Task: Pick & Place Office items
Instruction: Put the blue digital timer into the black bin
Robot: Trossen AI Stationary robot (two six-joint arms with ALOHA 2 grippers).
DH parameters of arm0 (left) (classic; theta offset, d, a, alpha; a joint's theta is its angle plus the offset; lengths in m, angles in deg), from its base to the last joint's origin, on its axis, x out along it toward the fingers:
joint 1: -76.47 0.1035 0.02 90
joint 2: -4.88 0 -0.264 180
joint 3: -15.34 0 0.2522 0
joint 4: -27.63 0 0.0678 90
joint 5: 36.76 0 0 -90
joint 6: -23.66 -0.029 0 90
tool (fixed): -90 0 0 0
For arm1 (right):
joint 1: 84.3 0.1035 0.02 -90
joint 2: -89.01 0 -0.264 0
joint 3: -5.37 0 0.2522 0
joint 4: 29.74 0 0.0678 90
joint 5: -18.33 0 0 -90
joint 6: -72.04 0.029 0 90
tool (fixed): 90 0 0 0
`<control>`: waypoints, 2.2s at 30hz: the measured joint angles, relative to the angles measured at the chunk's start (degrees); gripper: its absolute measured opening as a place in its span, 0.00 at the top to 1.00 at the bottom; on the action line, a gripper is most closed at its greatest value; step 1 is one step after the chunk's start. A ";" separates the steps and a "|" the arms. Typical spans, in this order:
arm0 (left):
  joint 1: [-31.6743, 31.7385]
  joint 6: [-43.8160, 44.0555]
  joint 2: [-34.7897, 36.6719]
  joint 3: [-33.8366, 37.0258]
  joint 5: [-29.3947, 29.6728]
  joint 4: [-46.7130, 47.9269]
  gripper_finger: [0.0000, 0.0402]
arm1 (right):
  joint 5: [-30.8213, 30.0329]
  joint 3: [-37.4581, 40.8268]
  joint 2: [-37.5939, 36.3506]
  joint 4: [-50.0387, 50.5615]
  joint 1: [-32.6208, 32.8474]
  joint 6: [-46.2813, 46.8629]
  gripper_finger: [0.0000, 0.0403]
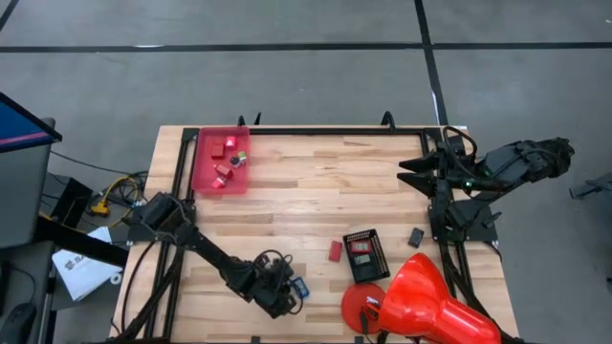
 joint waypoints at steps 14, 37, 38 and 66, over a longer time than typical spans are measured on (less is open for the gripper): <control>2.96 -13.86 10.65 7.37 3.95 2.94 0.50 | 0.00 0.00 0.04 -1.76 0.08 -0.06 0.51; -1.91 -26.52 5.24 3.47 1.44 -17.51 0.31 | 0.07 0.00 0.00 -2.51 0.50 -1.33 0.51; -1.61 -25.77 4.69 3.02 1.63 -17.34 0.31 | 0.09 0.00 0.00 -2.49 0.50 -1.33 0.51; 6.88 -18.84 2.64 2.62 3.20 -7.30 0.39 | 1.63 -0.02 -2.27 -0.81 3.77 -2.36 0.51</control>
